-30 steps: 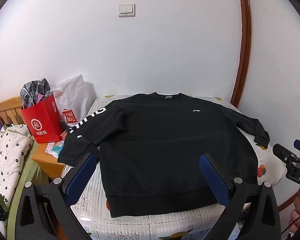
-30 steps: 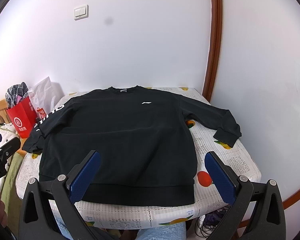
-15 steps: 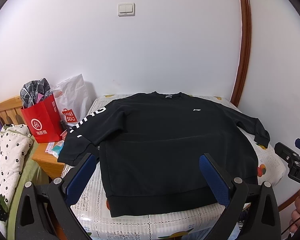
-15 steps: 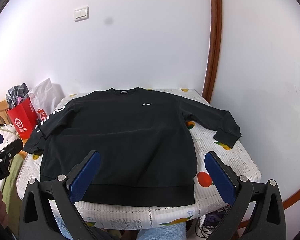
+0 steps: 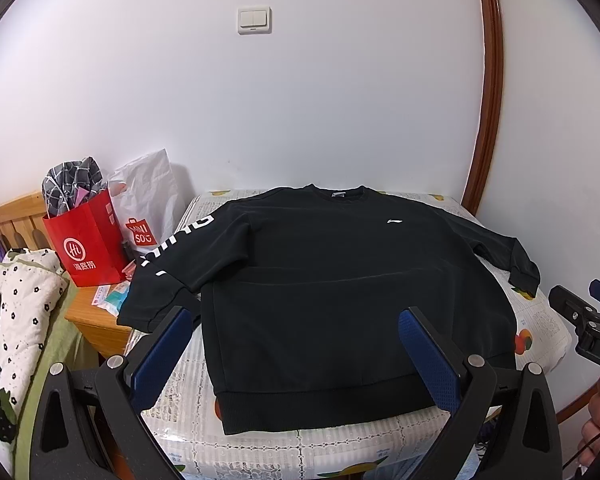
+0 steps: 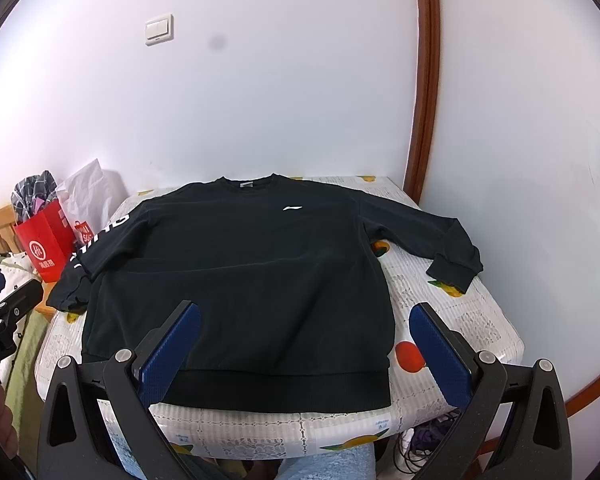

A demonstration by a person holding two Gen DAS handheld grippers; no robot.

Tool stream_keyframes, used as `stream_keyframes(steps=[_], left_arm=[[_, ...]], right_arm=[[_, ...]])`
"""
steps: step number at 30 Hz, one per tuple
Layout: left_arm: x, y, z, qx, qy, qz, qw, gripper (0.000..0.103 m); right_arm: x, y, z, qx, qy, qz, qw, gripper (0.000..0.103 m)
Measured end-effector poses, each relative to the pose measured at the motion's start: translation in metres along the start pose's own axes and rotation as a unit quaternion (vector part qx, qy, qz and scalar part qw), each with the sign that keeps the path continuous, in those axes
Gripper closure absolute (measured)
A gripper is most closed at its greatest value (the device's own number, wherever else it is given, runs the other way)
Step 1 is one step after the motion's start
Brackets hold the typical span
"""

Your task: Fold small clothes

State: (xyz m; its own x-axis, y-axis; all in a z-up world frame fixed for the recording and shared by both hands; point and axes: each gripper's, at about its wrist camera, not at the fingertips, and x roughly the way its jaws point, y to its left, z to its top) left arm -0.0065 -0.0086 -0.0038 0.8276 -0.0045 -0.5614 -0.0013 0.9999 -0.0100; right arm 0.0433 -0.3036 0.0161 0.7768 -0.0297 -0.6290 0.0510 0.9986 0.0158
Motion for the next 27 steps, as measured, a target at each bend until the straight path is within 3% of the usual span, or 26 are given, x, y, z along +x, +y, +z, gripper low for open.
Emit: stream_keyframes(steps=[27], left_arm=[[-0.0020,0.0016,0.0051,0.001,0.000,-0.003,1.0000,0.000]], right_arm=[[-0.0031,0.0006,0.0001,-0.001,-0.004,0.000,1.000,0.000]])
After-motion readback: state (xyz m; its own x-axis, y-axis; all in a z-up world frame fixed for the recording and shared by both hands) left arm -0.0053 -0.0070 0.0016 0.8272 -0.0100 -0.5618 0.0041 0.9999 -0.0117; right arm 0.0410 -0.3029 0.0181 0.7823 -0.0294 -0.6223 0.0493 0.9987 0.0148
